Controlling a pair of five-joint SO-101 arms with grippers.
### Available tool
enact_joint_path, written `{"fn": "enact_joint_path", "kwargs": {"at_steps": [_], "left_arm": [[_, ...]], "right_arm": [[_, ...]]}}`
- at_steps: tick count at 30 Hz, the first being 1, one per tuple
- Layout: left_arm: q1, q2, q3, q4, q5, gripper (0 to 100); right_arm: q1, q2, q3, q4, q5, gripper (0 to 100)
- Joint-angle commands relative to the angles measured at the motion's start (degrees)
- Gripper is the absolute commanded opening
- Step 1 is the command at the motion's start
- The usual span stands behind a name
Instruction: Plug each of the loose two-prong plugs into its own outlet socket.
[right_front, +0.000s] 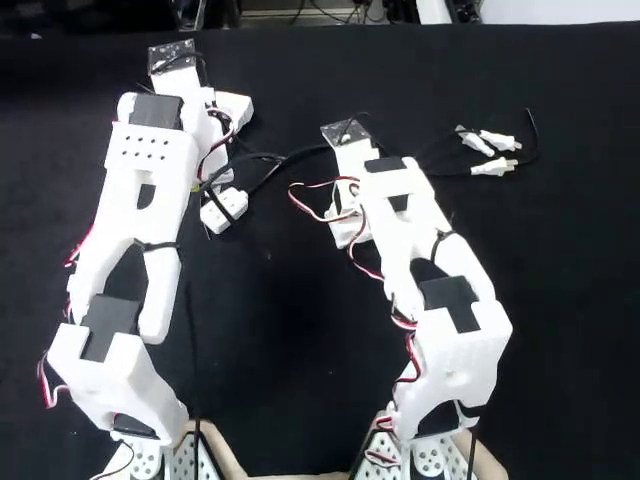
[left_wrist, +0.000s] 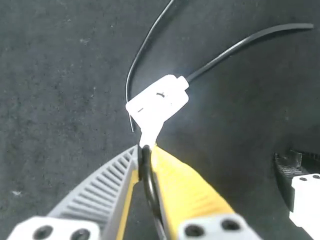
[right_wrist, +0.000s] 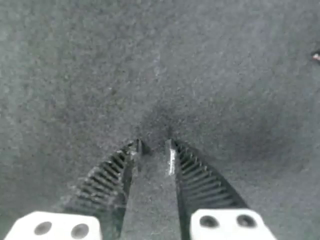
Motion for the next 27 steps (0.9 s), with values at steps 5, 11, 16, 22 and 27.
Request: {"fn": "enact_joint_path", "kwargs": {"at_steps": [5, 11, 16, 22, 27], "left_arm": [[-3.1, -1.0, -0.8, 2.8, 14.8, 3], [-8.2, -1.1, -0.6, 2.8, 25.8, 3], [-5.7, -2.4, -0.4, 3.1, 34.4, 3], [0.3, -9.1, 5.6, 2.7, 36.7, 3], [0.2, -16.7, 7.8, 3.2, 37.0, 3]], "right_arm": [[2.5, -1.2, 0.1, -1.6, -0.4, 11.7], [2.5, -1.2, 0.2, -1.7, -0.4, 11.7], [2.5, -1.2, 0.2, -1.8, -0.4, 11.7], [2.5, -1.2, 0.3, -1.8, -0.4, 11.7], [2.5, -1.2, 0.3, -1.8, -0.4, 11.7]]}}
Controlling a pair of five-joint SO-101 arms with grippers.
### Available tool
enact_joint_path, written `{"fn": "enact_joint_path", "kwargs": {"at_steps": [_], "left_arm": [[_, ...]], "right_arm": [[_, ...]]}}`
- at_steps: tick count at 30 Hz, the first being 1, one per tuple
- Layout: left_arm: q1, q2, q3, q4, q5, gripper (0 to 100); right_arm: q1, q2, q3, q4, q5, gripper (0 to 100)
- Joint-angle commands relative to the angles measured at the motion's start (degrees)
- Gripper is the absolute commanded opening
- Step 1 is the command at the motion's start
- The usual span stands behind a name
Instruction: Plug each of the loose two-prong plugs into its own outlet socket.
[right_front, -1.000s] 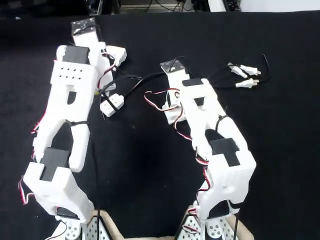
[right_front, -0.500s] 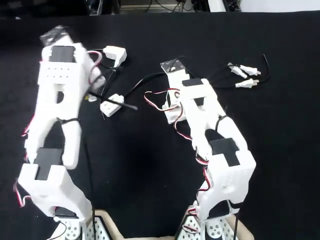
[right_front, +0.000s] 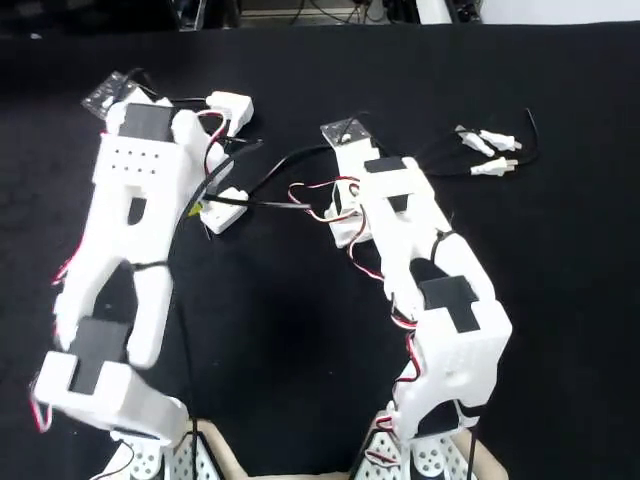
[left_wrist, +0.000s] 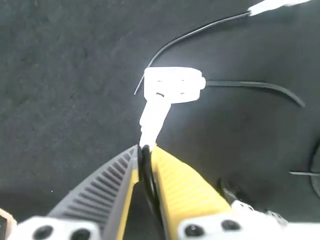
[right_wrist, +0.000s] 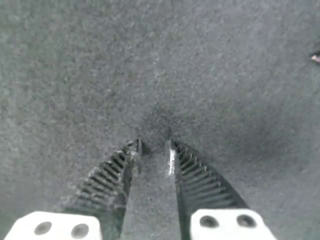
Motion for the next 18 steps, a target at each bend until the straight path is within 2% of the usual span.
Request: {"fn": "enact_joint_path", "kwargs": {"at_steps": [1, 6, 10, 18], "left_arm": [[-0.5, -7.2, 1.1, 0.0, 1.8, 3], [-4.6, -8.7, 6.8, -5.5, 14.9, 3], [-3.6, -8.7, 11.2, -10.6, 18.6, 3], [0.6, -8.4, 11.7, -10.9, 23.6, 3]], "right_arm": [[2.5, -1.2, 0.3, -1.2, -0.2, 11.7], [2.4, -1.2, 0.3, -1.2, -0.2, 11.7], [2.4, -1.2, 0.3, -1.2, -0.2, 11.7], [2.4, -1.2, 0.2, -1.2, -0.2, 11.7]]}}
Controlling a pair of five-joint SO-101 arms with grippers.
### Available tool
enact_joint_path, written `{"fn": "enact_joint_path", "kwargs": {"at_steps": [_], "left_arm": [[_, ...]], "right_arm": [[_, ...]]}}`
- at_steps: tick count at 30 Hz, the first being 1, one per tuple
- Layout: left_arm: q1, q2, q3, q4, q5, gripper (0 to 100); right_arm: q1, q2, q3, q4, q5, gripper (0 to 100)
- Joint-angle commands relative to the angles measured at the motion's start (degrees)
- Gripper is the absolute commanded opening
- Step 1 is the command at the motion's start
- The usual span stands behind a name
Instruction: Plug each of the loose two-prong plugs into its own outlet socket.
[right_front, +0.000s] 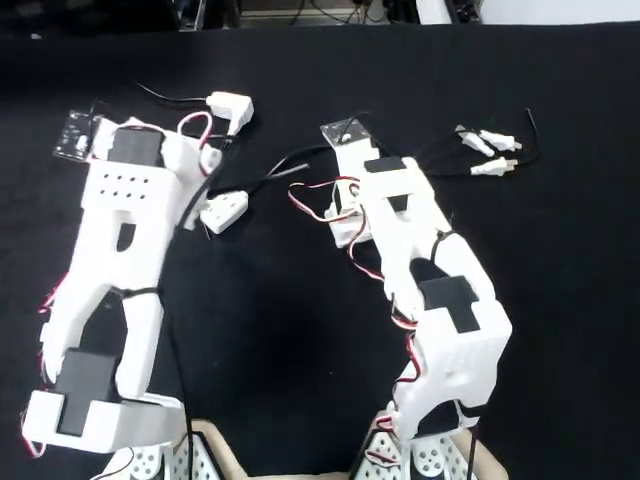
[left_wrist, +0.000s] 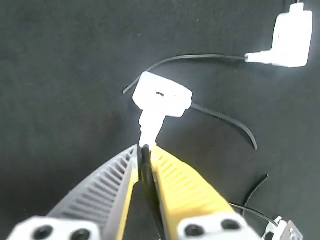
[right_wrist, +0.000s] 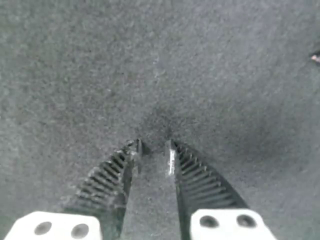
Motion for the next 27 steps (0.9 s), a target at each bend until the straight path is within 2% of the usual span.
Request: {"fn": "enact_joint_path", "kwargs": {"at_steps": [1, 6, 13, 20, 27], "left_arm": [[0.9, -1.4, -0.5, -0.9, 1.7, 3], [0.9, 6.2, -6.5, 5.2, 1.8, 3], [1.2, 23.3, -27.9, 19.2, 1.6, 3], [1.2, 31.3, -41.5, 19.8, 1.3, 3], [0.9, 33.6, -43.4, 19.8, -1.6, 3]], "right_arm": [[2.0, -1.2, 0.2, -1.2, -0.2, 11.7], [1.6, -1.2, 0.3, -1.2, -0.2, 11.7], [1.6, -1.2, 0.3, -1.2, -0.2, 11.7], [1.6, -1.2, 0.3, -1.2, -0.2, 11.7], [1.6, -1.2, 0.3, -1.3, -0.2, 11.7]]}}
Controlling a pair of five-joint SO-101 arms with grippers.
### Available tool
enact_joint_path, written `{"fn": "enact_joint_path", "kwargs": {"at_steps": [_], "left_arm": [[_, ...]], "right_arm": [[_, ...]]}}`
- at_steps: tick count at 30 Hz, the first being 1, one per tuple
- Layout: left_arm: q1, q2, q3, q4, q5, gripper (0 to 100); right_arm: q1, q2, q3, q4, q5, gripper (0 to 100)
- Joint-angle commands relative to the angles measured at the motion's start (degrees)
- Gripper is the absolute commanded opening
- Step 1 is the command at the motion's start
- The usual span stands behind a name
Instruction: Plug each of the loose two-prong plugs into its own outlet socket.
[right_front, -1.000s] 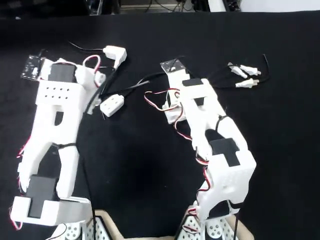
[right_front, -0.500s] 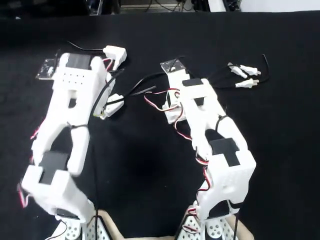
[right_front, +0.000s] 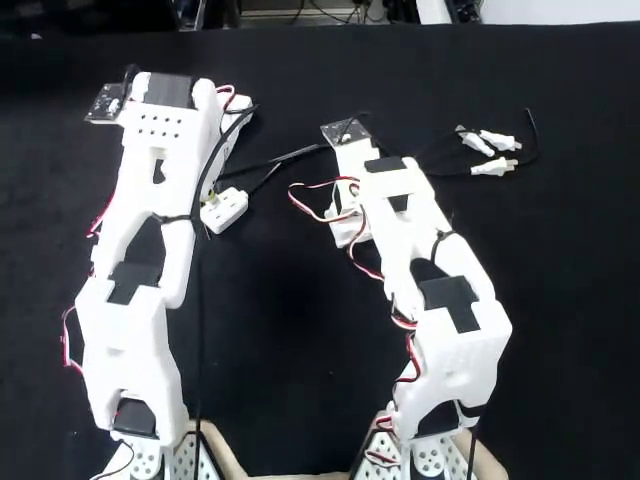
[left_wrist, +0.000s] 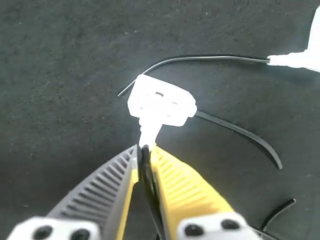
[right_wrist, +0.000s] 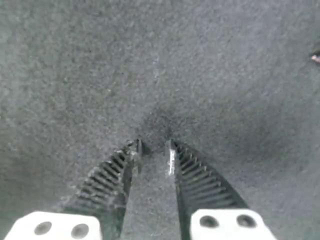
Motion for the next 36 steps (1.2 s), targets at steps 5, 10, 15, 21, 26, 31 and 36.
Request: {"fn": "enact_joint_path", "kwargs": {"at_steps": [5, 10, 15, 21, 26, 31, 36], "left_arm": [[1.4, -0.4, 0.1, 1.0, -0.7, 3], [1.7, -0.3, 1.1, 1.0, -0.7, 3], [1.4, -0.3, 1.6, 1.0, -0.8, 3], [0.7, -0.3, 1.7, 0.9, -3.1, 3], [0.7, -0.3, 3.1, 0.9, -3.1, 3], [0.6, -0.3, 5.1, 0.9, -3.1, 3], [0.6, -0.3, 5.1, 0.9, -3.2, 3]], "right_arm": [[1.6, -1.2, 0.3, -1.3, -0.2, 11.7], [1.6, -1.2, 0.3, -1.3, -0.2, 11.7], [1.6, -1.2, 0.3, -1.3, -0.2, 11.7], [1.6, -1.2, 0.3, -1.3, -0.2, 11.7], [1.6, -1.2, 0.3, -1.3, -0.2, 11.7], [1.6, -1.2, 0.4, -1.3, -0.2, 11.7], [1.6, -1.2, 0.4, -1.3, -0.2, 11.7]]}}
